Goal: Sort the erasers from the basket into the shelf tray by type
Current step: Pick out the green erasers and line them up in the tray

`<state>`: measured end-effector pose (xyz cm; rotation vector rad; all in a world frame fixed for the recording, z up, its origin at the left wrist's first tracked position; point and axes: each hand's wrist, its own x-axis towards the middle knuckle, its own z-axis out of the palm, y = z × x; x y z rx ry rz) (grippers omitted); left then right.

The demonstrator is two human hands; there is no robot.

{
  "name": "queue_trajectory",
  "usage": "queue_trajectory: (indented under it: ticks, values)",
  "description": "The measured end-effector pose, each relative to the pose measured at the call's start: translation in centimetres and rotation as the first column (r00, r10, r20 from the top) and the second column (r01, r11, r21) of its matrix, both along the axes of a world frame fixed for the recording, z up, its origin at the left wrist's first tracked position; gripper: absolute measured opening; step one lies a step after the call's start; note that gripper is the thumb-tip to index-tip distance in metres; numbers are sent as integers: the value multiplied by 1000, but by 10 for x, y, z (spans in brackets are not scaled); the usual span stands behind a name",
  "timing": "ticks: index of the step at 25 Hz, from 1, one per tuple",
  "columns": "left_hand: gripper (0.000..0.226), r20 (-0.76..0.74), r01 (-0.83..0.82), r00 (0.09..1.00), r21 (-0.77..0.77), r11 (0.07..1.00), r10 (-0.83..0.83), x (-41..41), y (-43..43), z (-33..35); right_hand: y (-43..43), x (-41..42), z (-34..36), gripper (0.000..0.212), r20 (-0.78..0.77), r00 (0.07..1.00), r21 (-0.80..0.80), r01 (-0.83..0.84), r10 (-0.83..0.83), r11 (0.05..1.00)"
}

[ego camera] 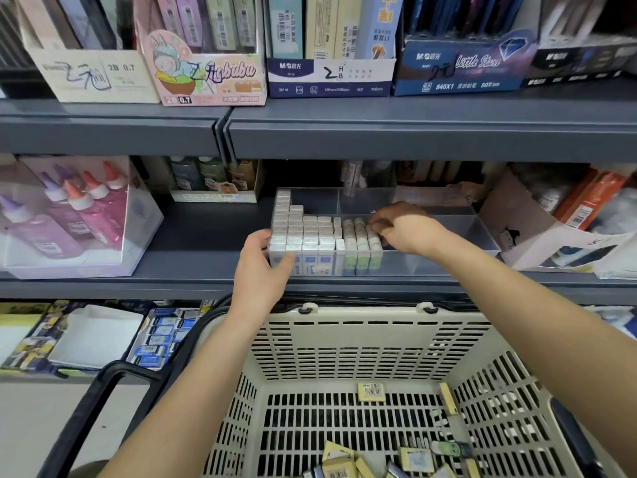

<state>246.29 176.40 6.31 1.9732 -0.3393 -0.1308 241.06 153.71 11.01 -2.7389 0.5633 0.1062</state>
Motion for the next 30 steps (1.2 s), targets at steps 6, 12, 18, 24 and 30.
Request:
queue_trajectory:
  ticks: [6,12,18,24,30]
  values:
    - [45,62,-52,997,-51,997,55,-28,15,10,2,-34,12,30,193,980,75,34,-48,997]
    - [32,-43,297,955,47,954,-295,-105,33,-12,55,-127,-19,9,363,929,413,-92,-71,906]
    - [33,-503,594,783,428,681,-366,-125,46,-75,115,-171,-128,21,-159,929,387,-252,334,887]
    - [53,-684,783,620,571,246,-385,-134,61,-131,144,-187,-183,48,-322,804,281,-423,500,862]
    - [61,-640,762,616,632,141,-459,-145,65,-156,142,-195,-192,53,-365,723,183,-563,587,806]
